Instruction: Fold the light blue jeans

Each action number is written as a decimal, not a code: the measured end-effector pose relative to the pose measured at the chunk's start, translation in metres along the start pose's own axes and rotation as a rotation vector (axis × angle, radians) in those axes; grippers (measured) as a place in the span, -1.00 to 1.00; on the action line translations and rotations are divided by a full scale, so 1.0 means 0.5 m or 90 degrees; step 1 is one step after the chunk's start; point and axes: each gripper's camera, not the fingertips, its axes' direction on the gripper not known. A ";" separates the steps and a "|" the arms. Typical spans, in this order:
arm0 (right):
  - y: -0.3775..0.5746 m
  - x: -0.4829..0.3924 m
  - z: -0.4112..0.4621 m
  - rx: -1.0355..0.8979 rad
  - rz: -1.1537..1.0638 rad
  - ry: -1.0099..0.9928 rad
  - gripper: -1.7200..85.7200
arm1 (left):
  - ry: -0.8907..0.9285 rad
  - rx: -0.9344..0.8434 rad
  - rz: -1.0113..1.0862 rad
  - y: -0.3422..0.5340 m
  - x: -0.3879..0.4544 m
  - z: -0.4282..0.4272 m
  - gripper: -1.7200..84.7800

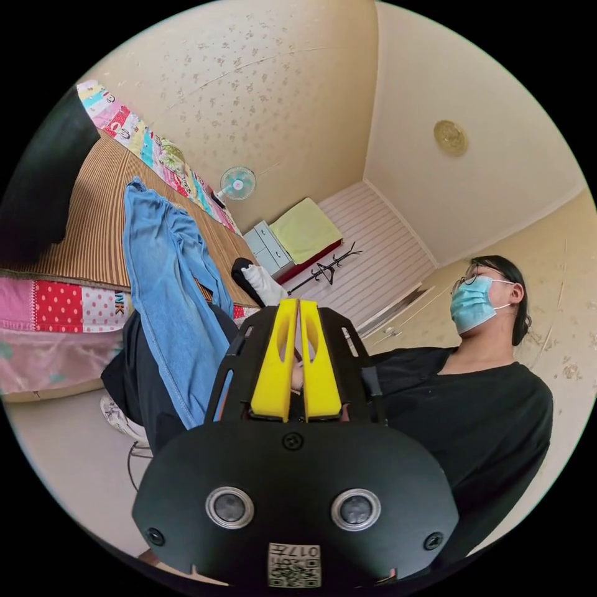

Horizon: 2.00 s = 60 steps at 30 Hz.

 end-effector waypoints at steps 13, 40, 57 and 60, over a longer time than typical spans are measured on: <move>0.252 -0.044 -0.463 0.205 -0.113 -0.222 -0.93 | -0.066 -0.043 0.015 0.010 -0.017 -0.029 -0.89; 0.417 -0.300 -0.472 0.089 -0.230 -0.184 -0.84 | -0.037 -0.086 -0.056 -0.031 -0.153 -0.069 -0.82; 0.582 -0.502 -0.767 0.154 -0.483 -0.471 -0.89 | 0.046 -0.259 -0.141 -0.100 -0.152 0.133 -0.49; 0.572 -0.557 -0.700 0.094 -0.501 -0.490 -0.89 | 0.058 -0.311 -0.160 -0.101 -0.171 0.165 -0.53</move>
